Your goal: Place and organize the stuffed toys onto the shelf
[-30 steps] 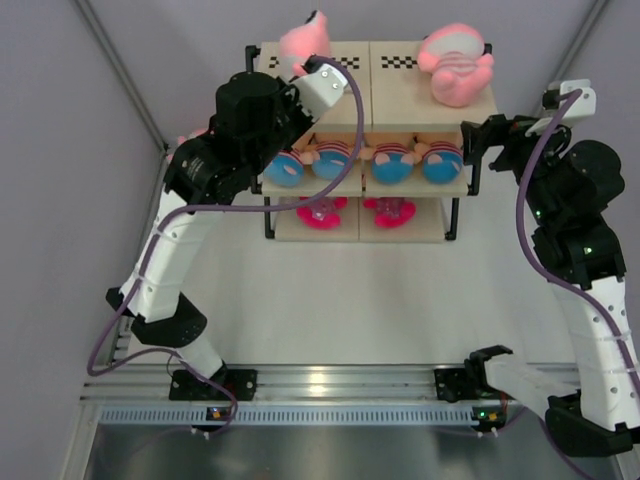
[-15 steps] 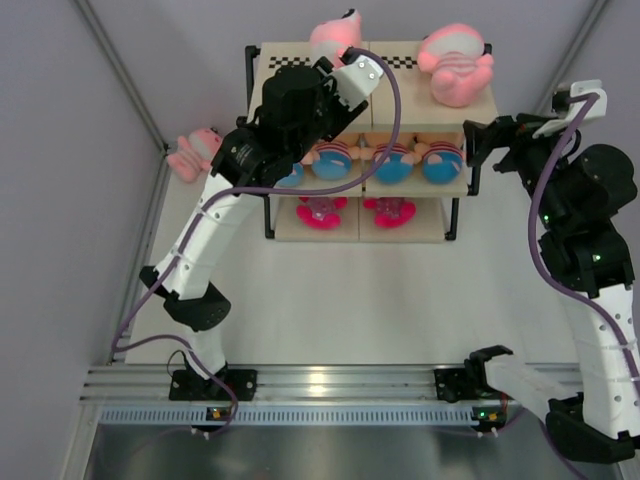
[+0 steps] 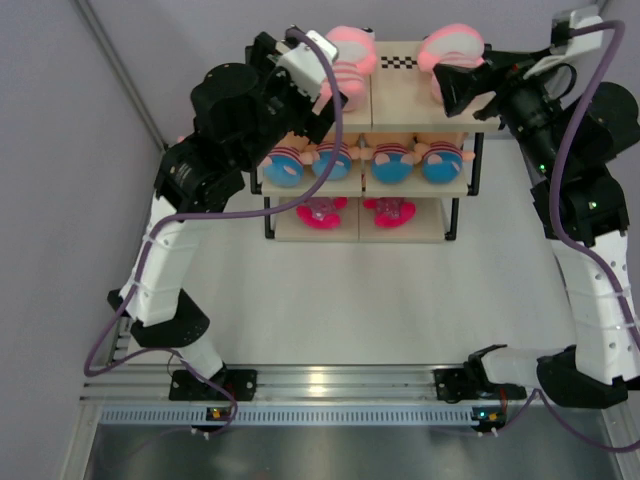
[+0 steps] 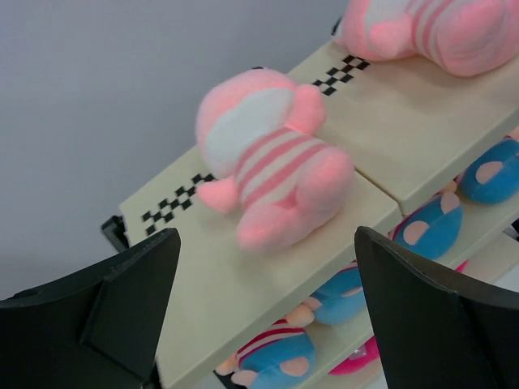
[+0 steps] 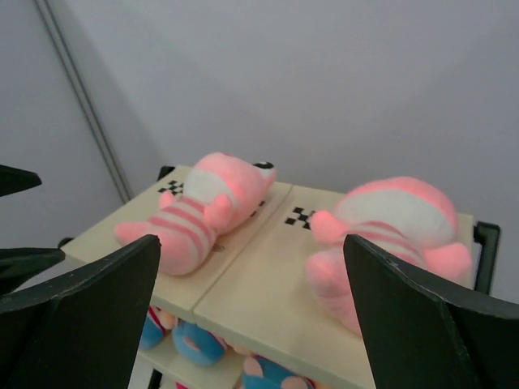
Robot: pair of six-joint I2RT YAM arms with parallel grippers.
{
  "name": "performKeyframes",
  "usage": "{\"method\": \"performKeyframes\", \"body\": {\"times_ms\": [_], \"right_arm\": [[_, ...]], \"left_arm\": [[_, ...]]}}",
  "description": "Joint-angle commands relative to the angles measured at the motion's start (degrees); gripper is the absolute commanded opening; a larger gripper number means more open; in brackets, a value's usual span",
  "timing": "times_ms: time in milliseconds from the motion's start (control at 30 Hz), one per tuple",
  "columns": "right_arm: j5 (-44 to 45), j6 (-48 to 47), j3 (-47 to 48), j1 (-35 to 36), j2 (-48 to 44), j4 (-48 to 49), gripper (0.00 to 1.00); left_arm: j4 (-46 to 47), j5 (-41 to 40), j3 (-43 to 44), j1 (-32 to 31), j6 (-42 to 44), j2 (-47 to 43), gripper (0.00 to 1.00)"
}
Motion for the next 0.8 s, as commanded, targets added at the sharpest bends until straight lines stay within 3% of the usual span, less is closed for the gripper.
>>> {"method": "performKeyframes", "body": {"times_ms": [0,67,167,333,533,567,600,667,700,767], "right_arm": [[2.86,-1.01,7.08,6.66,6.96,1.65,0.95],[5.32,-2.42,12.88,9.31,10.40,-0.20,0.95],[7.25,-2.87,17.72,14.41,16.20,-0.64,0.93],[12.09,-3.22,18.87,20.05,22.71,-0.73,0.94],[17.11,-2.96,17.47,21.19,26.58,0.41,0.90],[16.85,-2.87,17.55,21.19,26.94,0.50,0.85],[16.93,-2.60,17.55,21.28,27.64,0.50,0.73],[17.28,-2.25,17.55,21.28,28.08,0.85,0.58],[18.07,-1.99,17.47,21.19,28.17,0.68,0.45],[19.03,-1.99,17.21,21.19,27.91,0.59,0.29]], "left_arm": [[4.20,-7.09,0.88,-0.10,1.85,-6.85,0.95],[7.26,-14.88,-3.60,-0.01,3.44,-8.96,0.96],[8.51,-18.27,-8.35,2.61,4.51,-10.20,0.97],[8.60,-12.15,-16.16,17.70,-2.95,-12.49,0.97],[9.03,-7.39,-23.28,28.18,-6.65,-13.19,0.97],[9.21,-6.86,-24.17,29.16,-7.18,-13.19,0.97],[9.47,-6.24,-24.96,30.21,-7.79,-13.19,0.97],[10.00,-4.75,-27.34,32.85,-8.41,-13.10,0.97],[10.35,-4.22,-28.82,34.25,-8.59,-12.93,0.96],[10.96,-3.95,-30.24,35.32,-8.68,-12.93,0.96]]}}
